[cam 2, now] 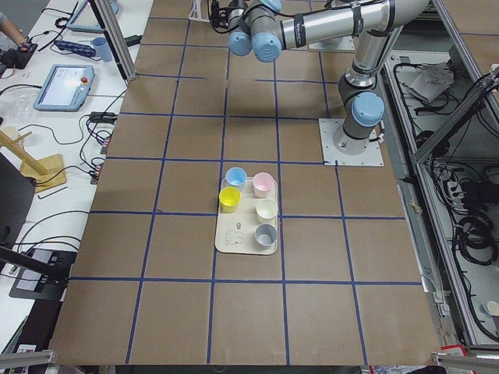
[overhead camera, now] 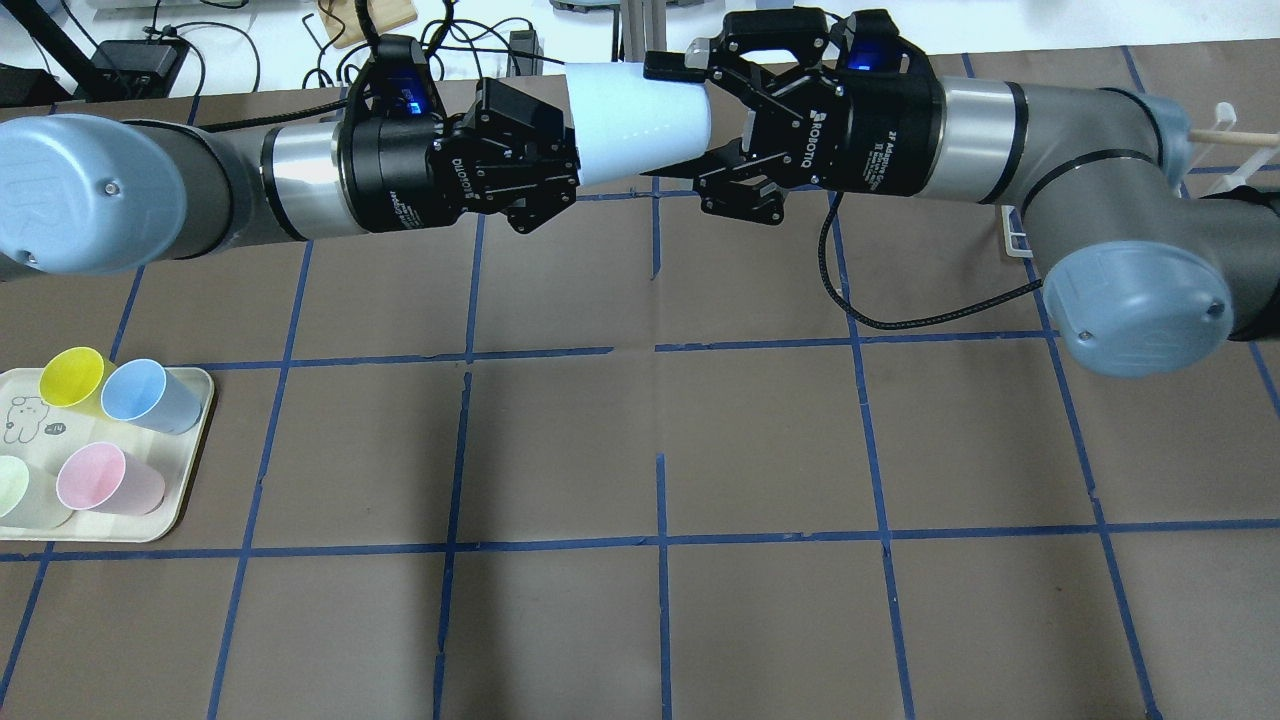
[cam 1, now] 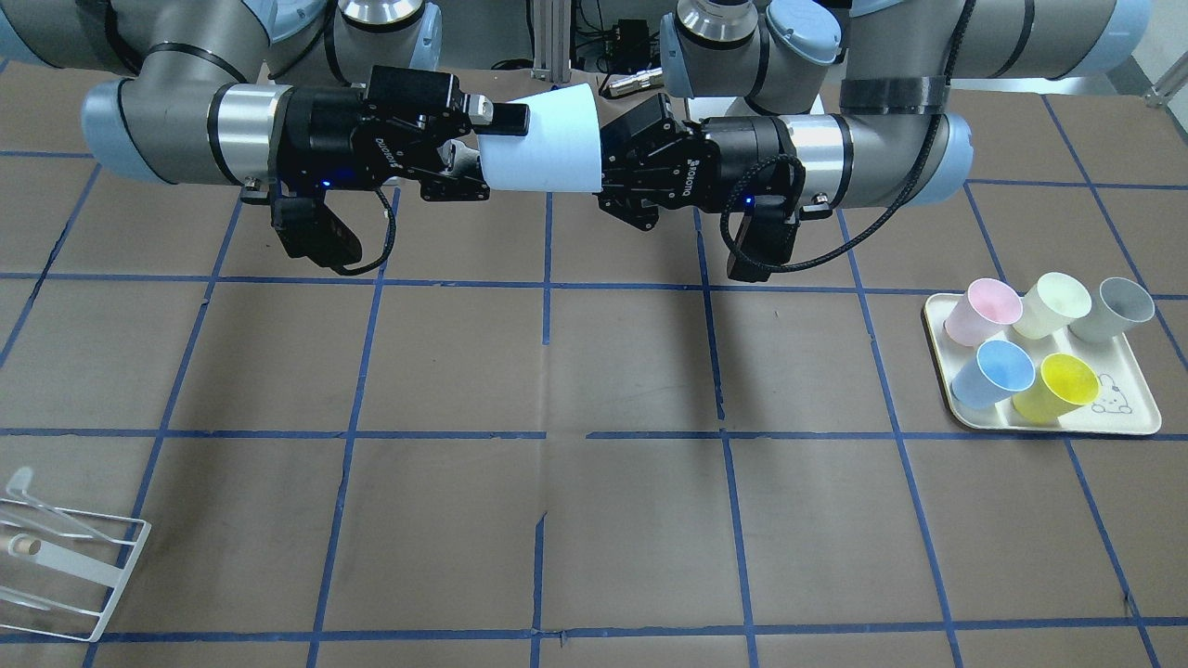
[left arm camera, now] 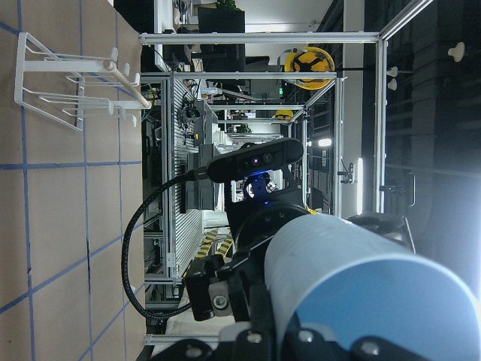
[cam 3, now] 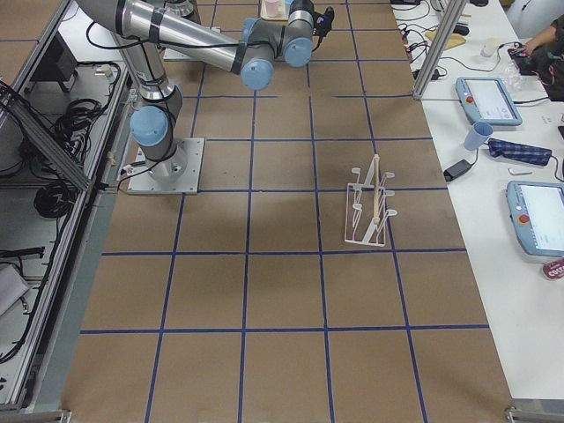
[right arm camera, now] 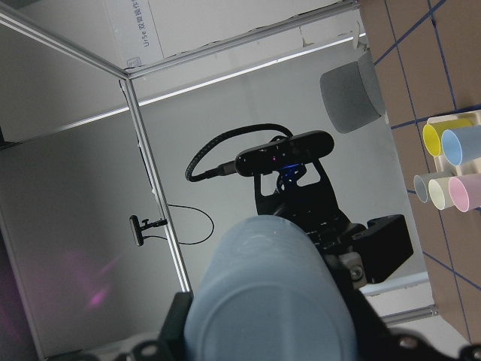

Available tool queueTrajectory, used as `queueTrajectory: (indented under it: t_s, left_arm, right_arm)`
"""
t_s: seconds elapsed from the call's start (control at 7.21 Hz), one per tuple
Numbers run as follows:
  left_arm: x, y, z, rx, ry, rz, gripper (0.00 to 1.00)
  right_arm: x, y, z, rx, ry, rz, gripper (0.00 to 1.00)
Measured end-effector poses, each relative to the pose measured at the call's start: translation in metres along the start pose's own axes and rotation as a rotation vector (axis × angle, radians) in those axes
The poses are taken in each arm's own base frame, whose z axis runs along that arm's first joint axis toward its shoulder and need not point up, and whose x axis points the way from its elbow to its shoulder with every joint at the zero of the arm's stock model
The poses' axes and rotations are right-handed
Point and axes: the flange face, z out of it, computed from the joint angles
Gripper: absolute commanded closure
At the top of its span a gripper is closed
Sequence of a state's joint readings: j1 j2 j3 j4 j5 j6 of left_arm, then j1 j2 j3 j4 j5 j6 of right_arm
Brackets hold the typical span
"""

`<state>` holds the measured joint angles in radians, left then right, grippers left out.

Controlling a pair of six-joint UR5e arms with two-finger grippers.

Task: Transfer IKEA cup to right arm and place on rack

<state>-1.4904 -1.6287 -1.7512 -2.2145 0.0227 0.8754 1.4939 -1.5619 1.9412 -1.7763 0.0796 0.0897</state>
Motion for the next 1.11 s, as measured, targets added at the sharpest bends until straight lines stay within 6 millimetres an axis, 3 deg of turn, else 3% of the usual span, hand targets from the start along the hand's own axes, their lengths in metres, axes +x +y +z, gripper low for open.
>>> queueTrajectory:
  t_s: [0.69, 0.83, 1.11]
  left_arm:
    - [0.011, 0.002, -0.007, -0.007, -0.019, -0.001, 0.0]
    - [0.01, 0.0, -0.023, -0.012, -0.053, -0.006, 0.0]
    - [0.008, -0.002, -0.081, -0.034, -0.186, -0.033, 0.0]
  right_arm:
    - [-0.004, -0.002, -0.005, 0.011, -0.003, 0.01, 0.52]
    - [-0.005, -0.003, -0.006, 0.013, -0.003, 0.01, 0.52]
    - [-0.009, -0.004, -0.009, 0.019, -0.004, 0.027, 0.52]
